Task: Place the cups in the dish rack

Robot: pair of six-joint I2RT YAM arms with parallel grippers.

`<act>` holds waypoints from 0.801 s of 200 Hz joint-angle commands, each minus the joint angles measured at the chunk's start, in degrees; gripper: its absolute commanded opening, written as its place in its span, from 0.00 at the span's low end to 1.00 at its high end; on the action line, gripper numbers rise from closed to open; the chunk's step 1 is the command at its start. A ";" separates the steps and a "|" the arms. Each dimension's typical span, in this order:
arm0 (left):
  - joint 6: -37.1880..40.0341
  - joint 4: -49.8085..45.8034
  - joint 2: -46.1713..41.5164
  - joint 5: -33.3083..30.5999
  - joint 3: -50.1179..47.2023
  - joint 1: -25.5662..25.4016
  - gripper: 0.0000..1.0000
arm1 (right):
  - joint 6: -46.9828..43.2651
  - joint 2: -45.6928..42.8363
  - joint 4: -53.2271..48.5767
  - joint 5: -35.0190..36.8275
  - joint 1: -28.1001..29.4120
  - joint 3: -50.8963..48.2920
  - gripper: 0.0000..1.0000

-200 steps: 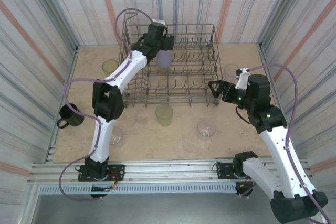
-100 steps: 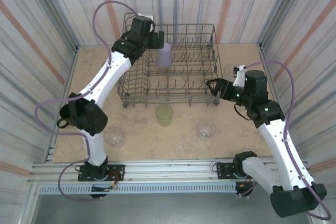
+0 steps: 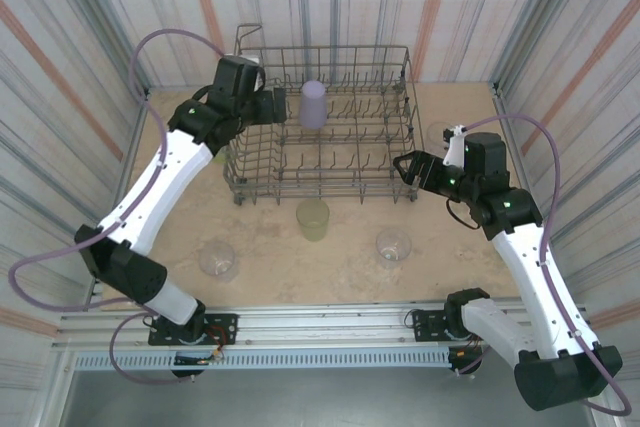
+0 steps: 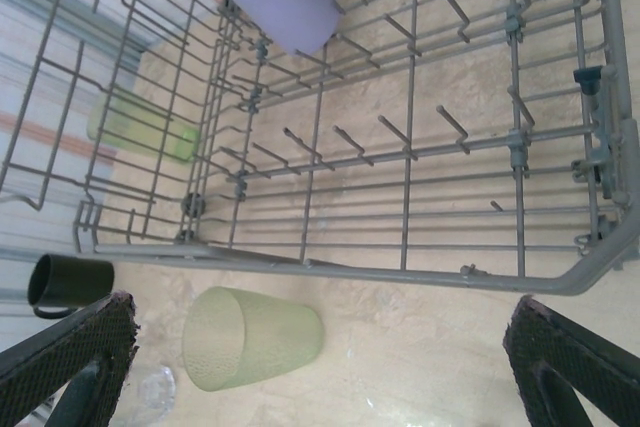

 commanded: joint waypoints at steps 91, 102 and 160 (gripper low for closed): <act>-11.35 -16.68 -15.38 3.03 -13.71 -0.48 0.99 | -1.11 -0.48 -1.12 1.09 -0.41 -0.39 0.99; -12.80 -17.13 -16.78 3.26 -14.81 -1.09 0.99 | -0.83 -0.55 -0.90 1.07 -0.32 -0.68 0.99; -22.46 -18.80 -20.94 1.18 -19.71 -9.87 0.98 | -0.25 -0.22 -0.43 1.19 -0.14 -0.94 0.99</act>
